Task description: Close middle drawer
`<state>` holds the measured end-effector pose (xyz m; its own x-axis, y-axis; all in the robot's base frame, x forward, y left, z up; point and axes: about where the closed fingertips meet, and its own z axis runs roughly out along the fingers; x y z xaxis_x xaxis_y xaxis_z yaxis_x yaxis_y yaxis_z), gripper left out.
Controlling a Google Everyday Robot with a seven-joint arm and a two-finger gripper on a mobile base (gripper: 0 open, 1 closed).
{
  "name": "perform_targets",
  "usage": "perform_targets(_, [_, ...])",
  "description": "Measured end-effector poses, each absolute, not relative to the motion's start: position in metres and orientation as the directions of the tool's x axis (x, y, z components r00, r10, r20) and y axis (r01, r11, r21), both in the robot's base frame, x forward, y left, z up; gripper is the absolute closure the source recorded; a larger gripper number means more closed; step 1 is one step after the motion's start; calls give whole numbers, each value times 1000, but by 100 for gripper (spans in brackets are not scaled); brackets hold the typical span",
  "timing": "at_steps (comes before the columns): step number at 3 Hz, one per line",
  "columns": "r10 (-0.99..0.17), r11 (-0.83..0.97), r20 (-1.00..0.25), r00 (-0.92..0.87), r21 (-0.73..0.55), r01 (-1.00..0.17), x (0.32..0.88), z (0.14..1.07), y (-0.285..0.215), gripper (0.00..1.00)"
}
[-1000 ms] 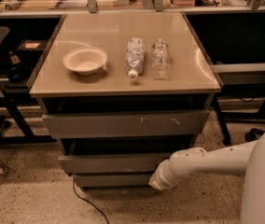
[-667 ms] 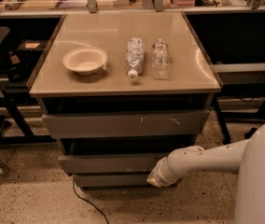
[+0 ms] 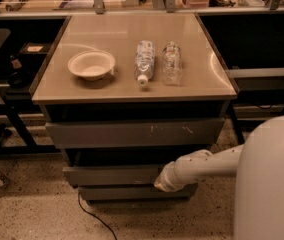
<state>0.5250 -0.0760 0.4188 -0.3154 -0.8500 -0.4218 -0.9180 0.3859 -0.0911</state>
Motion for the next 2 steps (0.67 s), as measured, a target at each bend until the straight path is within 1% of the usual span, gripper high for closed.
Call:
perform_targets(1, [-858, 379, -418, -298, -123, -917, 538, 418, -74, 100])
perform_targets(2, [-859, 370, -422, -289, -122, -921, 547, 414, -70, 100])
